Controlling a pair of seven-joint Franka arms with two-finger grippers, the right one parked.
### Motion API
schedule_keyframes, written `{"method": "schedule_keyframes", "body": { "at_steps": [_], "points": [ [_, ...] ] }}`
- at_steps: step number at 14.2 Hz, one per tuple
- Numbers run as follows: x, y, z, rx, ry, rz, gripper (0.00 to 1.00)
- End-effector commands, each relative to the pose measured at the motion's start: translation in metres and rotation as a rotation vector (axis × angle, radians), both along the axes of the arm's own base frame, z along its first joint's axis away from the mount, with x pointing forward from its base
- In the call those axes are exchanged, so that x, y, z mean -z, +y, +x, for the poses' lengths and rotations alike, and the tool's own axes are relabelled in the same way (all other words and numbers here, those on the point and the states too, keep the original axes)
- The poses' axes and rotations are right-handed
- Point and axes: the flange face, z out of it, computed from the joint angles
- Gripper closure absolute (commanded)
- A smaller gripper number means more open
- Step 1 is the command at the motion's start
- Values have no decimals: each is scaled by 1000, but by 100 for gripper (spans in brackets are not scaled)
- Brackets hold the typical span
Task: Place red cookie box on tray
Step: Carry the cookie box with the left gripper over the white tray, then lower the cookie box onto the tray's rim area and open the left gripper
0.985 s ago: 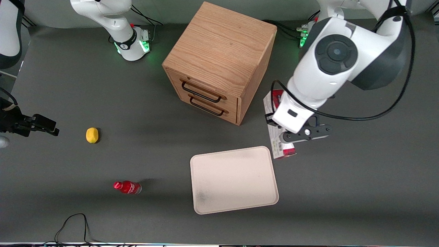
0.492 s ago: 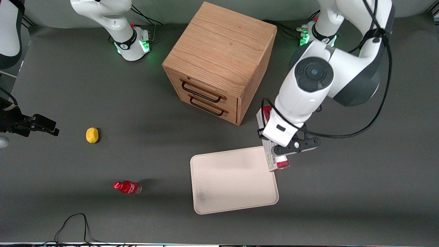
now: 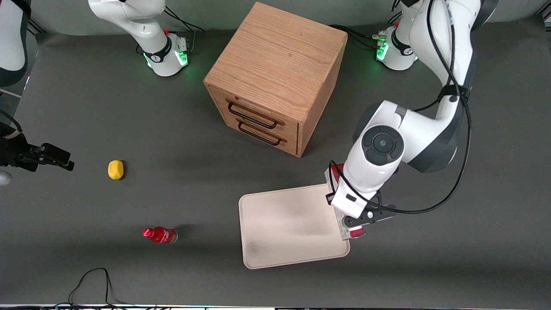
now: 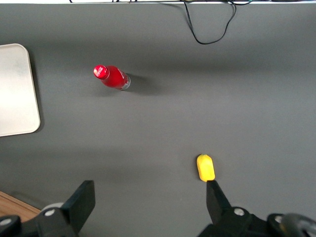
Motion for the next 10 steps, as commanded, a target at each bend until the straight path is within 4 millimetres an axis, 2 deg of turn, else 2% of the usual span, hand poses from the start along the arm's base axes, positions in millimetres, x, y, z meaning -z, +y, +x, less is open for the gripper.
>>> {"method": "schedule_keyframes", "body": {
  "at_steps": [1, 6, 10],
  "points": [
    [21, -11, 10, -5, -33, -5, 100],
    [81, -14, 17, 11, -24, 41, 100],
    [111, -18, 12, 26, -29, 58, 100]
  ]
}}
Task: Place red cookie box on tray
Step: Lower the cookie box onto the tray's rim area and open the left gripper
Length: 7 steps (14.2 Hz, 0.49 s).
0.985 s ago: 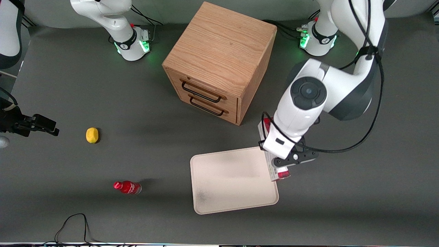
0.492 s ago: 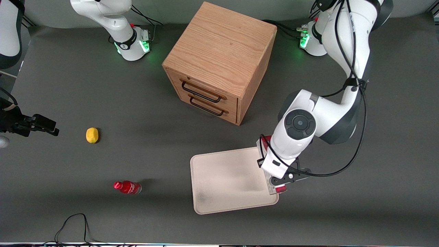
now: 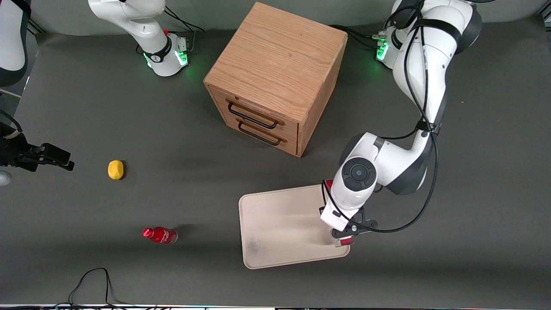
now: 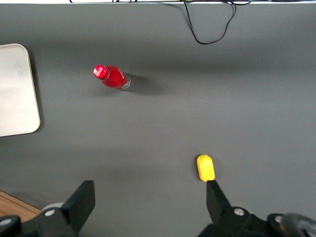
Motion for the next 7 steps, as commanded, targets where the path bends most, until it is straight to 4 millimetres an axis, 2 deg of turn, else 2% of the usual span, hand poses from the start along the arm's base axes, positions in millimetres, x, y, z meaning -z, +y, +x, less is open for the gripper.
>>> {"method": "schedule_keyframes", "body": {
  "at_steps": [1, 5, 7],
  "points": [
    [9, -9, -1, -13, -48, 8, 100],
    [31, -9, 0, -13, -53, 15, 100],
    [36, -9, 0, -5, -61, 23, 100]
  ]
}}
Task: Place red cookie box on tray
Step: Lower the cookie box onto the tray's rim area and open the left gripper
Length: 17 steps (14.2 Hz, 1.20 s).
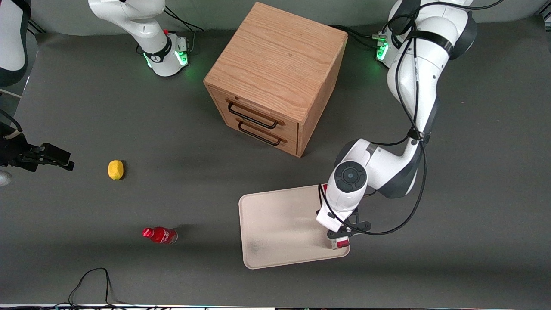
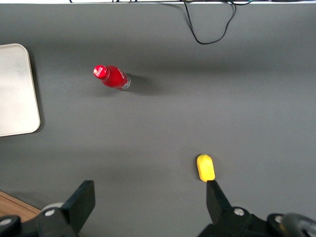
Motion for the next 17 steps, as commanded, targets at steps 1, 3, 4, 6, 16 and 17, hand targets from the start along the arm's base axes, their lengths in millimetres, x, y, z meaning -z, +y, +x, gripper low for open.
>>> {"method": "schedule_keyframes", "body": {
  "at_steps": [1, 3, 4, 6, 16, 17],
  "points": [
    [-1, -2, 0, -6, -32, 21, 100],
    [0, -1, 0, 4, -39, 37, 24],
    [-1, 0, 0, 6, -44, 43, 0],
    [-4, 3, 2, 7, -47, 43, 0],
    [-113, 6, -14, -51, 24, 47, 0],
    [-139, 11, -18, -59, 39, 60, 0]
  ]
}}
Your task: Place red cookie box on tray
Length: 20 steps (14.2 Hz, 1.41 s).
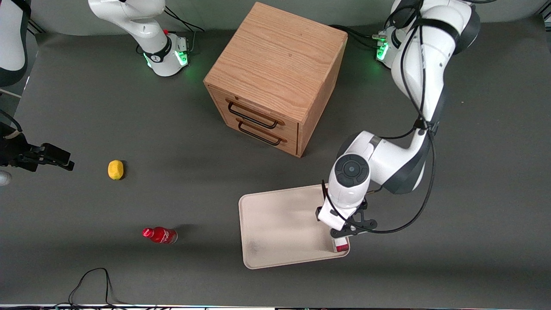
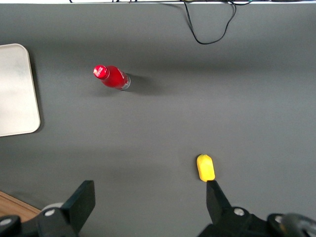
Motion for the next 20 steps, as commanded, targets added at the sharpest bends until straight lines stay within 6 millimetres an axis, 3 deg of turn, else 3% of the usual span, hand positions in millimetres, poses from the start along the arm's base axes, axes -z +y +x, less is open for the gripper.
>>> {"method": "schedule_keyframes", "body": {
  "at_steps": [1, 3, 6, 8, 11, 16, 18, 20],
  "points": [
    [-90, 14, -19, -38, 19, 20, 0],
    [-151, 37, -34, -29, 18, 12, 0],
    [-226, 99, -64, -6, 30, 22, 0],
    [-263, 145, -83, 44, 25, 19, 0],
    [-304, 220, -105, 143, 48, 7, 0],
    [-323, 318, -134, 251, 52, -23, 0],
    [-320, 336, -145, 260, 39, -24, 0],
    [-314, 341, -150, 255, 12, -4, 0]
  ]
}}
